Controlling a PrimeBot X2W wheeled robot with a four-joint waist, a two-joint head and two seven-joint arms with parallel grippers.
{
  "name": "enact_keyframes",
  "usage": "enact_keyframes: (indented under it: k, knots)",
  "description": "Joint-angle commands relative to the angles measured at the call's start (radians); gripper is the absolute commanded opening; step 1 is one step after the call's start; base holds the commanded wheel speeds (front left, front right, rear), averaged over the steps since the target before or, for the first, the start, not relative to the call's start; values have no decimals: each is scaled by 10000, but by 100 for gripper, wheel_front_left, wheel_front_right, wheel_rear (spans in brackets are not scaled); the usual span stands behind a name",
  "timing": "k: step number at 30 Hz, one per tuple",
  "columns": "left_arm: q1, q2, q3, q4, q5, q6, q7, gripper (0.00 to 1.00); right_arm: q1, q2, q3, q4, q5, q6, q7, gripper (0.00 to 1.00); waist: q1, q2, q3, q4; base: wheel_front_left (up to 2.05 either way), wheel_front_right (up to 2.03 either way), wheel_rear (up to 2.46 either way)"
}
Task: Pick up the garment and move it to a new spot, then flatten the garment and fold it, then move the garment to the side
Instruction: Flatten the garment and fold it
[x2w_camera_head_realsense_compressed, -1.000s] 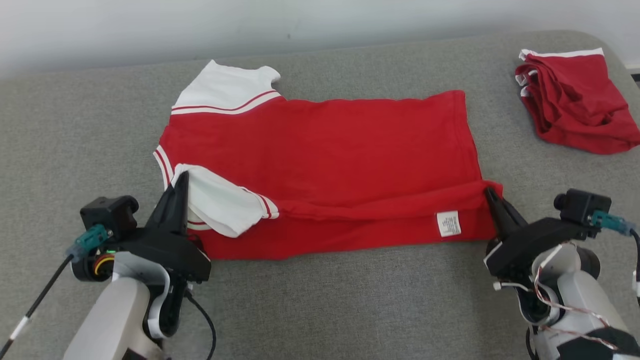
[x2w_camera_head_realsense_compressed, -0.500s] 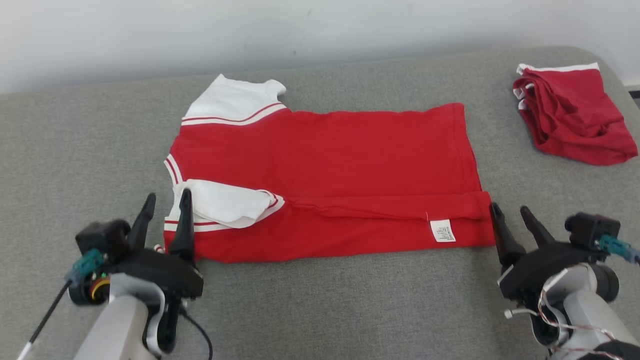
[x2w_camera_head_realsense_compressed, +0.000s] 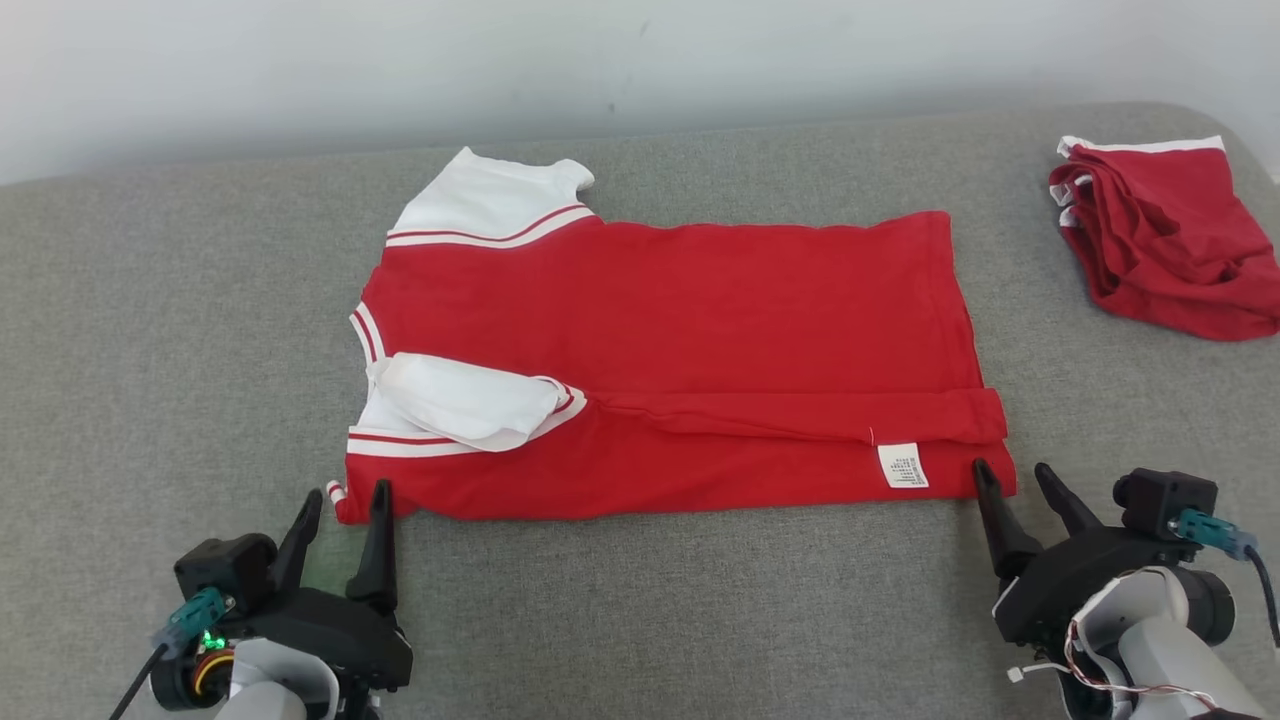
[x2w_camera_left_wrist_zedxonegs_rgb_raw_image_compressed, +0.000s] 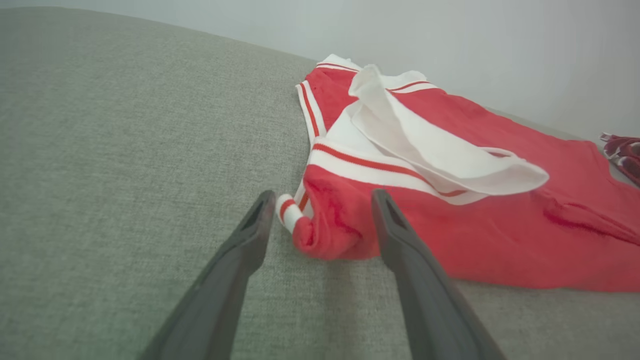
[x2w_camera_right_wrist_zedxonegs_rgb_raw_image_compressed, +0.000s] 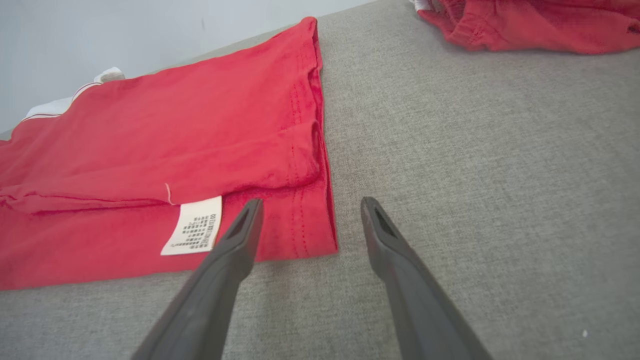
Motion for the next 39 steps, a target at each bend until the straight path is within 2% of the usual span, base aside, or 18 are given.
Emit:
enact_keyframes:
  k: [1,8,9,11,12,17,23,28,32,37,38,39]
  knots:
    - [-2,26,-27,50,37,8,37,100,-85,24,43,58,-117,-27,-4,100,1,-1,38,-8,0,0,0]
    - [-296,-40,-140,612,-55,15,231,100,-474,182,320,746,-374,-27,-66,100,1,-1,245,4,0,0,0]
    - [-342,-79,-141,717,-93,-10,269,98,-517,199,375,849,-430,-27,-82,69,1,-1,266,26,0,0,0]
    - [-465,-128,-184,917,-112,-54,309,24,-605,265,444,996,-379,-27,-173,0,1,-1,313,93,0,0,0]
    - [-495,-174,-171,981,-169,-86,270,0,-627,295,476,1058,-346,-27,-212,0,1,-1,317,115,0,0,0]
    - [-434,-332,-107,1148,-252,-232,99,0,-480,214,550,1078,-198,-27,-700,0,1,-1,63,249,0,0,0]
    - [477,-370,242,625,-449,-293,-93,0,244,-12,613,883,78,-27,-1065,0,1,-1,-681,271,0,0,0]
    - [1659,-508,350,-350,-368,-65,-118,0,1078,-201,514,351,170,-27,-1056,0,1,-1,-1079,327,0,0,0]
    - [2624,-598,300,-1188,-314,202,-126,0,1879,-311,180,-210,195,-27,-827,0,1,-1,-1156,440,0,0,0]
    - [3297,-639,217,-1773,-263,337,-130,0,2666,-337,-277,-781,75,-27,-604,0,1,-1,-1154,581,0,0,0]
    - [3411,-654,187,-1849,-222,344,-132,9,2846,-309,-383,-890,17,-27,-558,0,1,-1,-1176,616,0,0,0]
    - [3498,-654,155,-1905,-160,371,-132,47,2980,-284,-470,-995,-68,-27,-522,36,1,-1,-1196,643,0,0,0]
